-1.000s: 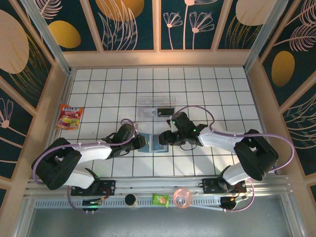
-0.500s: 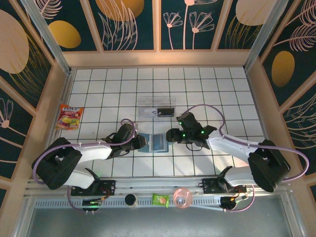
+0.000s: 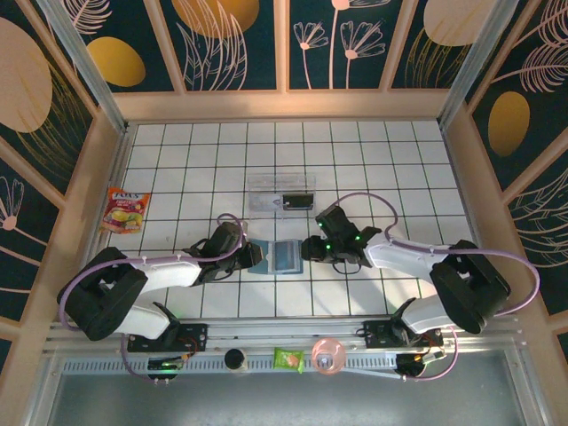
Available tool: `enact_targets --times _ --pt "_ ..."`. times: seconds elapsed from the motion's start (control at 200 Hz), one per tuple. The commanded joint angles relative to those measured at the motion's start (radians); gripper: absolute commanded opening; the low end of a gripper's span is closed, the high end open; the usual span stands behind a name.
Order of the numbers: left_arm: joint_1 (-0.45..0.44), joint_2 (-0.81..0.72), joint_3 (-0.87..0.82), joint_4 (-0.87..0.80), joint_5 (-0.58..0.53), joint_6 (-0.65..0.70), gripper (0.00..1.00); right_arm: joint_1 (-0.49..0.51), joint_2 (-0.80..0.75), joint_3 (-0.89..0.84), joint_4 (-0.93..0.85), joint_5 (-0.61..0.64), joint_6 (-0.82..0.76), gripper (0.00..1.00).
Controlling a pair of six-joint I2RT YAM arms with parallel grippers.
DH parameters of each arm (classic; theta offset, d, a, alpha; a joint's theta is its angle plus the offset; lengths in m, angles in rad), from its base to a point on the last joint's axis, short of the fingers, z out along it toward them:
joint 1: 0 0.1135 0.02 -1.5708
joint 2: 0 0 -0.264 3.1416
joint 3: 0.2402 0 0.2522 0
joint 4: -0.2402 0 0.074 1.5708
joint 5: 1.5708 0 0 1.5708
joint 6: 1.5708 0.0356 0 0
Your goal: Take the credit cards out of the card holder
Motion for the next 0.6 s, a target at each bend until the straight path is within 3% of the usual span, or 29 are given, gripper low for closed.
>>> enact_targets --times 0.0,0.105,0.2,0.46,0.596 --pt "0.000 0.033 -0.021 -0.047 0.045 0.005 0.25 -0.003 0.019 -0.010 0.032 -0.014 0.008 0.38" --pt "-0.001 0.039 -0.018 -0.045 0.048 0.007 0.25 -0.003 0.026 -0.006 0.044 -0.016 0.006 0.25" --pt "0.000 0.040 -0.015 -0.046 0.050 0.007 0.25 -0.001 0.021 0.003 0.035 -0.011 0.002 0.00" --pt "0.007 -0.063 -0.027 -0.088 0.022 -0.002 0.37 0.043 -0.104 0.085 -0.140 0.074 0.018 0.00" --pt "0.100 -0.245 -0.057 -0.151 0.006 -0.005 0.43 0.104 -0.095 0.177 -0.240 0.129 0.035 0.00"
